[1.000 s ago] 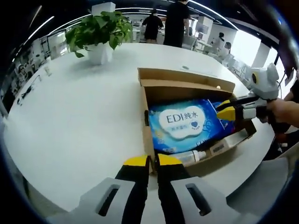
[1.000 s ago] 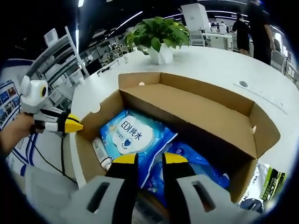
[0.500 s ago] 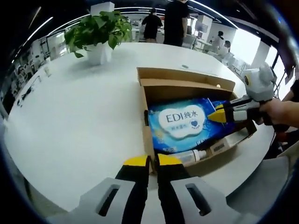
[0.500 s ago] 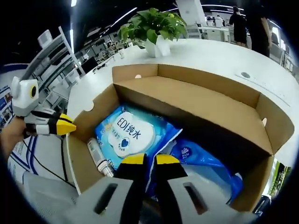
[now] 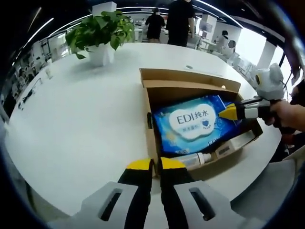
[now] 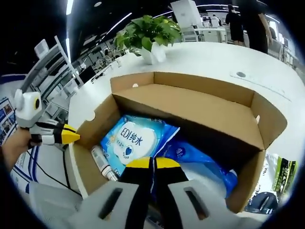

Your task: Operate the shoe box by opening the lid, removing the specified soft item, and placing it in the target area until the item is outside and the box remains undamaged.

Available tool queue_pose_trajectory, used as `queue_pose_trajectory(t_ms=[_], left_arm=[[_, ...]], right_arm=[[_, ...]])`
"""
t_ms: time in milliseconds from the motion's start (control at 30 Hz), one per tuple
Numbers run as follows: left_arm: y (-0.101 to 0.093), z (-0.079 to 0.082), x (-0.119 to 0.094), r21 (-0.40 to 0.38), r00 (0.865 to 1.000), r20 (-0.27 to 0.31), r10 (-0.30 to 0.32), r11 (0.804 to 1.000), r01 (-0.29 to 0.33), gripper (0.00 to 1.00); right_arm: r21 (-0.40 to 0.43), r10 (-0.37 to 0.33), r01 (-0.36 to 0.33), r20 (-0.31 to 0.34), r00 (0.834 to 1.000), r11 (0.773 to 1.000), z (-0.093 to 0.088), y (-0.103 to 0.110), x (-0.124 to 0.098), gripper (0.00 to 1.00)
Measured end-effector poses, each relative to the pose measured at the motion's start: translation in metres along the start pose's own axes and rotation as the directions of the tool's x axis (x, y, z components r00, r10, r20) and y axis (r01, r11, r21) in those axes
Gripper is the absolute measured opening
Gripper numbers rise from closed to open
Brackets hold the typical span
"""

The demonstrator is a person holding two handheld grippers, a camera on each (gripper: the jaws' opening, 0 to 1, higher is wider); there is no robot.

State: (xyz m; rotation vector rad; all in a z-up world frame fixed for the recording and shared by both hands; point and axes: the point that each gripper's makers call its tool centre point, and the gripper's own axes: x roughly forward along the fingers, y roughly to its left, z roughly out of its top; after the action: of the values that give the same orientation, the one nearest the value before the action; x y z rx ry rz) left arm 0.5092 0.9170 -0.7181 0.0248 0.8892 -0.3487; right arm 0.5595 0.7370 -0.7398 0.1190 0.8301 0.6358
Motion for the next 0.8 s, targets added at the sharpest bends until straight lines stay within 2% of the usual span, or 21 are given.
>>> queue_pose_trajectory(t_ms=[233,433,500,600,800], left_arm=[[0.000,0.000,0.000,0.008,1.000,-0.006,0.009,1.000,-0.009,0.02],[-0.001,0.001,0.000,0.024,1.000,-0.022,0.017,1.000,-0.017,0.03],[-0.002,0.002,-0.002,0.064,0.999,-0.023,0.023,0.998,-0.021,0.03],[-0.004,0.010,-0.008,0.086,0.999,-0.001,0.033,0.996,-0.032,0.03],[-0.015,0.033,-0.014,0.120,0.999,0.049,0.008,0.993,-0.014,0.06]], right_arm=[[-0.008,-0.015,0.016,0.021,1.000,1.000,0.001,-0.007,-0.013,0.00],[0.000,-0.021,0.021,0.023,1.000,1.000,0.000,-0.011,-0.015,0.00],[-0.006,-0.024,0.024,0.021,0.999,1.000,-0.001,-0.012,-0.014,0.00],[-0.025,-0.034,0.035,0.015,0.999,0.999,-0.003,-0.012,-0.014,0.00],[-0.028,-0.041,0.041,0.001,0.999,0.999,-0.005,-0.015,-0.014,0.00]])
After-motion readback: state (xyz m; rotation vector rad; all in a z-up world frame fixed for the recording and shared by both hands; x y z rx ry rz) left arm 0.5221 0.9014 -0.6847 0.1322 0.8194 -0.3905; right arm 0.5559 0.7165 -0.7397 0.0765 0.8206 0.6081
